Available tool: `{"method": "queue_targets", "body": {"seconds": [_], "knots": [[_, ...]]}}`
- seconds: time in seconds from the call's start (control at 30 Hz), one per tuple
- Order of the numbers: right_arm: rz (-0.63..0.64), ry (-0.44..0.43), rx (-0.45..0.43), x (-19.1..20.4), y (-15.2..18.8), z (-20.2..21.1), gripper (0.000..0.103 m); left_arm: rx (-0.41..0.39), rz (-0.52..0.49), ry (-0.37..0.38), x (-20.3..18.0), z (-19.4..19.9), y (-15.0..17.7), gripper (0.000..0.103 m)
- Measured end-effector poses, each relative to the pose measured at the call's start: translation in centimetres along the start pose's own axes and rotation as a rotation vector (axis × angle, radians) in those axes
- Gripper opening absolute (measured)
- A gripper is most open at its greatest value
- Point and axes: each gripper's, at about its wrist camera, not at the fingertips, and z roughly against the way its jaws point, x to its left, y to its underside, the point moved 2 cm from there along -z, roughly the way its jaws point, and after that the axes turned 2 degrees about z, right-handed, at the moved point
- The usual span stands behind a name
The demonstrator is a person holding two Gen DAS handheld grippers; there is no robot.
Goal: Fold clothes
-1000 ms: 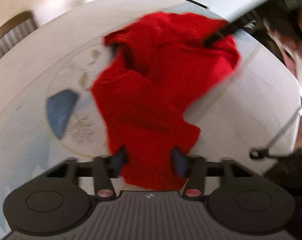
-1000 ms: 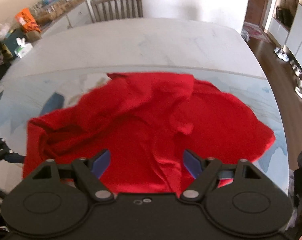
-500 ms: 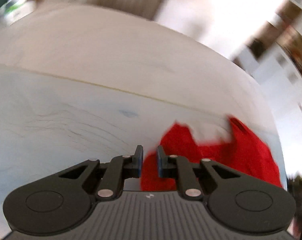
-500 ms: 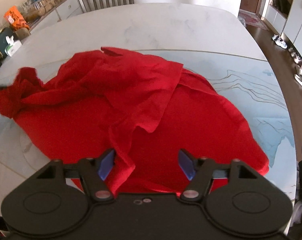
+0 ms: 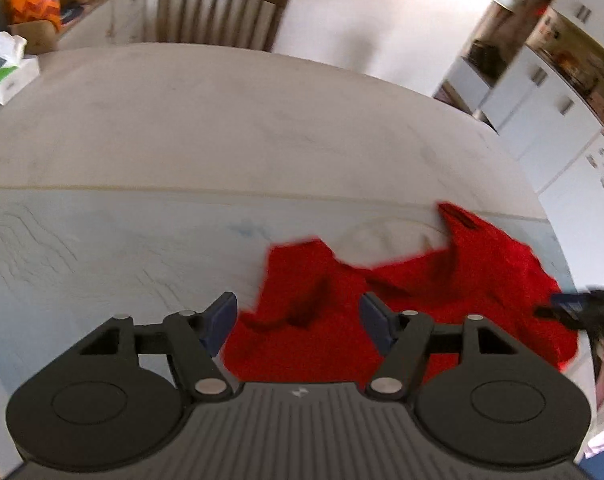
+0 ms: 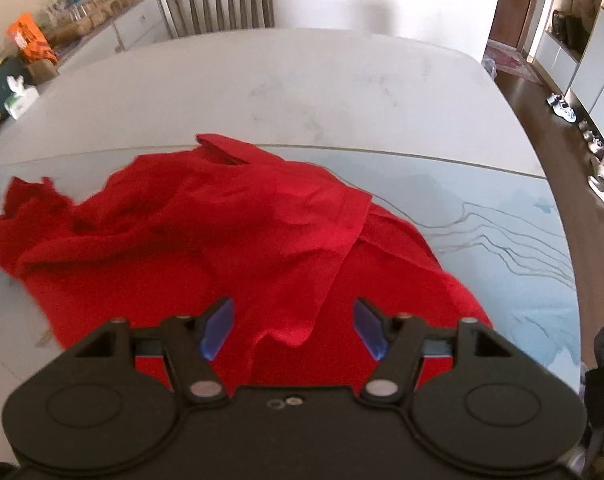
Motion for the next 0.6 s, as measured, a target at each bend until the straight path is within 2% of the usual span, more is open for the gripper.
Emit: {"method": "queue_targets", "body": {"seconds": [0.13,0.23,0.4,0.5,0.6], "knots": [[-0.005,0.027,0.029,-0.3,-0.8,-2.1,0.103,0.003,-0.065,0.013,-1.9,0.6,2.5,0.068],[0.038,0.048,0.072,0.2,-0.6,-3.2,0.103,0.018,-0.120,0.017,-3.4,0.9,4.0,0.068],[0.122,0.038,0.036,1.5,-0.4,-2.1,0.103,0.039,-0.121,0.058,-5.4,1.2,5.2,0.068],[0.181,-0.014,-0.033,2.7,-0.2,0.1,0.103,0.049,-0.093,0.100,-6.7,1.5,5.3,0.068],[0.237,-0.156,-0.115,4.2,0.6,3.2,0.103,0.034,-0.062,0.134,-8.2,1.9,5.3,0.068]]}}
